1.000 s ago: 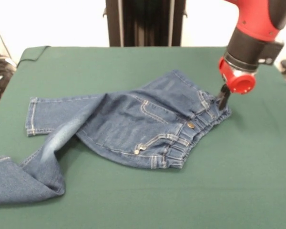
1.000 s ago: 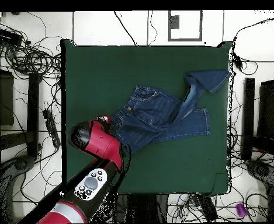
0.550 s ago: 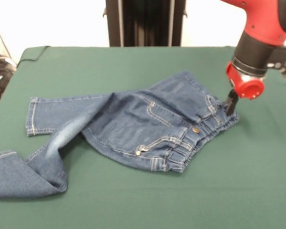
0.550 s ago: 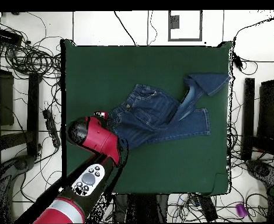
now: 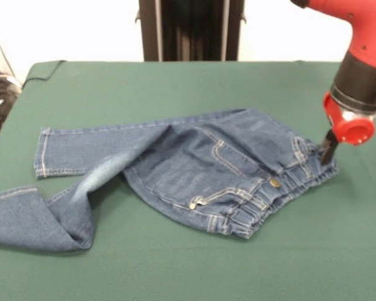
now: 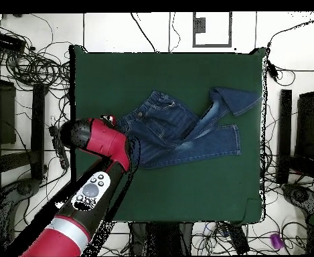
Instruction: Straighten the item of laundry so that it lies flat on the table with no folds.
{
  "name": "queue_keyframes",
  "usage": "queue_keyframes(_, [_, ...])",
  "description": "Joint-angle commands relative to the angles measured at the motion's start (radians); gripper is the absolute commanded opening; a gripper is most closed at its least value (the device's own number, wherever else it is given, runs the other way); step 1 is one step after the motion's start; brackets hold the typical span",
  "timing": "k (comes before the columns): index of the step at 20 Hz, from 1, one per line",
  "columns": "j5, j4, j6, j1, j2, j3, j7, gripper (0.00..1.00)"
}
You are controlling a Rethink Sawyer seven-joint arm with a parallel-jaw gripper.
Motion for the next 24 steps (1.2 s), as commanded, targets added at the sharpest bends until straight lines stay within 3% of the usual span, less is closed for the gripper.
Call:
queue_keyframes(1, [0.036,-0.344,0.301,-0.003,0.192,-0.038,0.614,0.00])
queue_keyframes(3, [0.037,-0.399,0.363,-0.016,0.226,-0.050,0.685,0.00])
queue_keyframes(5, [0.024,-0.361,0.396,-0.011,0.183,-0.010,0.638,0.00])
queue_keyframes(9, [-0.013,0.007,0.226,0.016,-0.072,0.142,0.209,0.00])
queue_keyframes(13, [0.012,0.307,0.006,0.012,-0.261,0.267,0.009,0.00])
queue_keyframes(18, [-0.021,0.466,-0.089,-0.030,-0.398,0.365,-0.019,0.00])
queue_keyframes(24, [-0.117,0.555,-0.083,-0.079,-0.487,0.410,-0.021,0.00])
